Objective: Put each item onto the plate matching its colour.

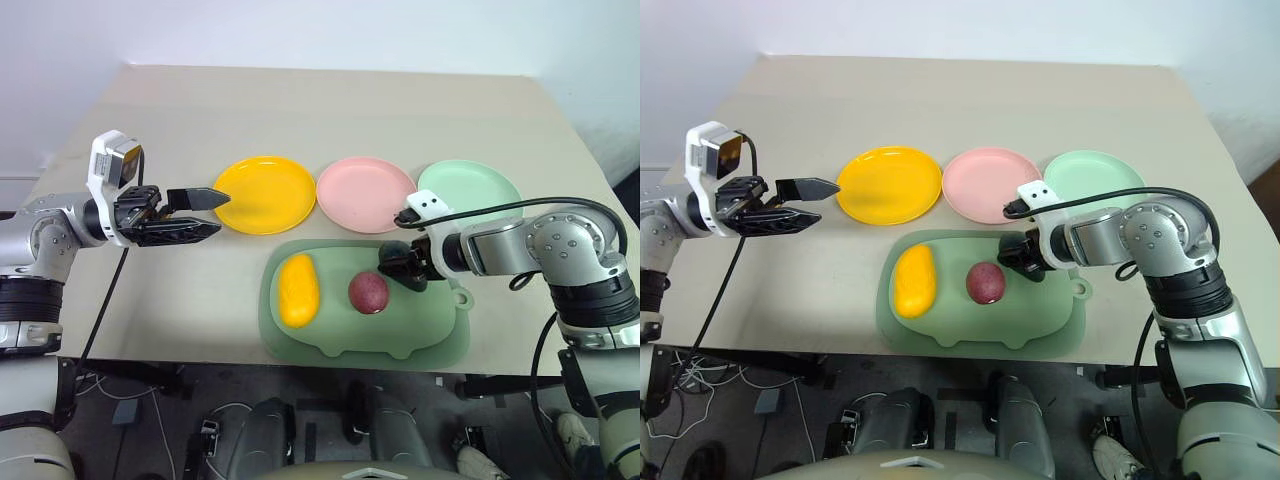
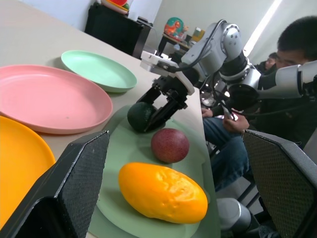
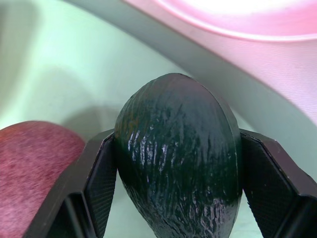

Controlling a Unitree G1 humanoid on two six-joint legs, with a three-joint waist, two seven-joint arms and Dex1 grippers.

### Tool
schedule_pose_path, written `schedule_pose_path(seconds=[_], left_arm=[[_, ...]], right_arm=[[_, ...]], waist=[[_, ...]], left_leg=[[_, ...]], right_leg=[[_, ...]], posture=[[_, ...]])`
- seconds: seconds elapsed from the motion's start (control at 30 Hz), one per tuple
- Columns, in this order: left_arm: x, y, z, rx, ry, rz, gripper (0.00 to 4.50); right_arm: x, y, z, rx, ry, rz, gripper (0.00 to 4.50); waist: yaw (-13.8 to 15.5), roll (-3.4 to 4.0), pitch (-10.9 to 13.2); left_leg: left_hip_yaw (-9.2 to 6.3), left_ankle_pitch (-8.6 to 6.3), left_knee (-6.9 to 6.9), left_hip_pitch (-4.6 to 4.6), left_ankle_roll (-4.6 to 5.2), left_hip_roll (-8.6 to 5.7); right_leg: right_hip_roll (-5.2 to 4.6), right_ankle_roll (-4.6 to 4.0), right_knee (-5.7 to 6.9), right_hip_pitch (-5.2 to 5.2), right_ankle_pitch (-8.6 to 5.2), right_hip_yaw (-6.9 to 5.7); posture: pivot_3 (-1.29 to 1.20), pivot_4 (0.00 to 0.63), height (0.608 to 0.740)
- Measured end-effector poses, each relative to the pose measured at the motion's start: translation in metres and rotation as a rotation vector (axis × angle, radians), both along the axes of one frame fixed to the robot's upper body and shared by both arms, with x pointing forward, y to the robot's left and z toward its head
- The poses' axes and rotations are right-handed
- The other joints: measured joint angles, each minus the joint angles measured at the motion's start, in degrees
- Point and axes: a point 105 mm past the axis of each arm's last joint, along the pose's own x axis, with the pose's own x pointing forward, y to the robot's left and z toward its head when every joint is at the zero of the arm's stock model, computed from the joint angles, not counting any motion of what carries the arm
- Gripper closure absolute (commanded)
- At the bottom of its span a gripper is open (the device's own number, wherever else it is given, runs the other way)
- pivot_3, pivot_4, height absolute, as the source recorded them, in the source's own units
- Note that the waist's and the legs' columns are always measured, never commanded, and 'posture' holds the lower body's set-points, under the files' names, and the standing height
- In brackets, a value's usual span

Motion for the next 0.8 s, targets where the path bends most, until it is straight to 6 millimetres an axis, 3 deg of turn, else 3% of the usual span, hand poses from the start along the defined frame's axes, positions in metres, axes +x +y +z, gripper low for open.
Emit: schedule_pose_path(seconds=[0.23,0.43,0.63,0.8], left_arm=[[0.001,0.000,0.000,-0.003,-0.002,0.000,0.00],[0.001,-0.002,-0.001,-0.009,-0.002,-0.005,0.00],[0.001,-0.002,-0.001,-0.010,0.001,-0.007,0.00],[0.000,-0.002,0.000,-0.006,0.003,-0.006,0.00]], right_arm=[[0.018,-0.019,0.039,0.000,-0.089,-0.066,1.29],[0.061,-0.069,0.071,-0.054,-0.282,-0.288,1.29],[0.097,-0.092,0.067,-0.064,-0.413,-0.371,1.29],[0.106,-0.092,0.049,-0.036,-0.390,-0.370,1.29]], waist=[[0.0,0.01,0.0],[-0.2,0.01,0.0],[-1.0,0.03,0.0],[-1.4,0.05,0.0]], left_leg=[[0.00,0.00,-0.02,0.00,0.00,-0.01],[0.06,0.00,-0.05,0.00,0.01,-0.04],[0.12,0.00,-0.08,-0.03,0.00,-0.04],[0.14,0.06,-0.08,-0.10,-0.10,-0.02]], right_leg=[[0.00,0.00,0.01,-0.02,0.00,0.02],[0.01,0.00,-0.02,-0.02,-0.01,0.02],[0.02,0.00,0.01,-0.07,0.00,0.05],[0.02,0.00,0.08,-0.12,0.00,0.04]], posture=[[0.00,0.150,0.740],[0.00,0.150,0.740],[0.00,0.150,0.740],[0.00,0.150,0.740]])
